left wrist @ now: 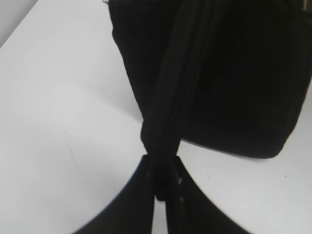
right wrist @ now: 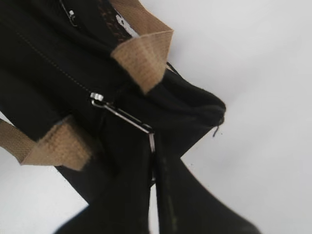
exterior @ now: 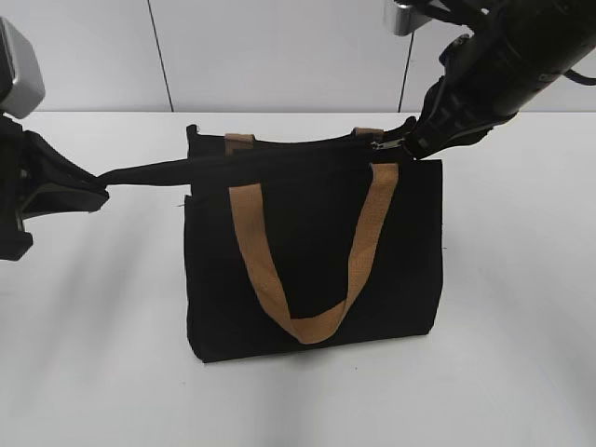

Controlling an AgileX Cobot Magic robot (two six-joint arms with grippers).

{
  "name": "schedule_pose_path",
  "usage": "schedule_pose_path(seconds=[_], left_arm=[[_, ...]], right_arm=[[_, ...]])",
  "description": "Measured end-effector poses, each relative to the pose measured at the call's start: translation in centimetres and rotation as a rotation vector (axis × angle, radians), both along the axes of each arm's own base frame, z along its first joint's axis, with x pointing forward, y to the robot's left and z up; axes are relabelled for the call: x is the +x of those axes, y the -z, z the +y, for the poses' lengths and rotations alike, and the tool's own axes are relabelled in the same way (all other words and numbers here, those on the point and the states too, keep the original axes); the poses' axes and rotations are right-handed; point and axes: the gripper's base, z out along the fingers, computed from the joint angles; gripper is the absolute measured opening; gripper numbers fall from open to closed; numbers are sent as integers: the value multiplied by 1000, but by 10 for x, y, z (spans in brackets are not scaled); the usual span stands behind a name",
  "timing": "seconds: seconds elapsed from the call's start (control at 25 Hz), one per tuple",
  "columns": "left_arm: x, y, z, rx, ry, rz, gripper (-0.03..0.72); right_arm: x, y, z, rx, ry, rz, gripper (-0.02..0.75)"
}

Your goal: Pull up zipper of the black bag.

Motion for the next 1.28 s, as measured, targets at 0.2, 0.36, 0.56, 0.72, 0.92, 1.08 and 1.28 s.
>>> schedule_pose_path(seconds=[0.2, 0.36, 0.56, 0.72, 0.92, 1.08, 1.28], left_arm=[[-1, -1, -3, -26, 6, 12, 20], [-1, -1, -4, -37, 7, 17, 20], [-1, -1, -4, -31, 6, 13, 20], [2, -1, 3, -19, -66, 12, 97], [6, -3, 7, -112, -268, 78, 400], [4, -12, 10, -227, -438, 118, 468], [-4, -32, 21, -405, -727, 157, 473]], right_arm=[[-5, -12, -6, -31, 55, -27, -1], [-8, -17, -7, -31, 62, -37, -1], [-11, -23, -8, -20, 58, -49, 69], [-12, -33, -21, -58, 61, -104, 300], [-20, -48, -23, -45, 62, -149, 391], [-31, -65, -27, -6, 114, -179, 398], [-44, -77, -34, 11, 224, -157, 400]])
